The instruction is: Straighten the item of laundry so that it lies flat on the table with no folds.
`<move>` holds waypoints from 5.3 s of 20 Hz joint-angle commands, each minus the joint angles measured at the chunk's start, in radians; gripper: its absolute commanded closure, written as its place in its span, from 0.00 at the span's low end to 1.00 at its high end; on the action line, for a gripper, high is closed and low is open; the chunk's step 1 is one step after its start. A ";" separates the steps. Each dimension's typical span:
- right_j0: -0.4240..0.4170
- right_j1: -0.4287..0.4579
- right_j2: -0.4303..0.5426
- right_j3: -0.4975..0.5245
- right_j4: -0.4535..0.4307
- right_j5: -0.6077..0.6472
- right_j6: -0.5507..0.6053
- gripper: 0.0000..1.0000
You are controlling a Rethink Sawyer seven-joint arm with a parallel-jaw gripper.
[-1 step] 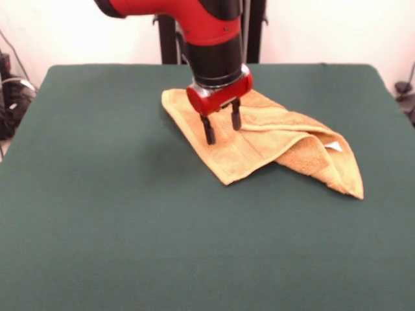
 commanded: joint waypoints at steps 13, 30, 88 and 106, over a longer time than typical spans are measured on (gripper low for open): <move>0.098 0.119 0.058 -0.075 0.011 0.081 0.133 0.00; 0.168 0.138 -0.011 -0.147 0.006 0.217 0.130 0.00; -0.498 0.127 0.569 0.303 -0.107 -0.304 0.133 0.00; -0.314 0.094 0.374 0.109 -0.086 -0.244 0.153 0.00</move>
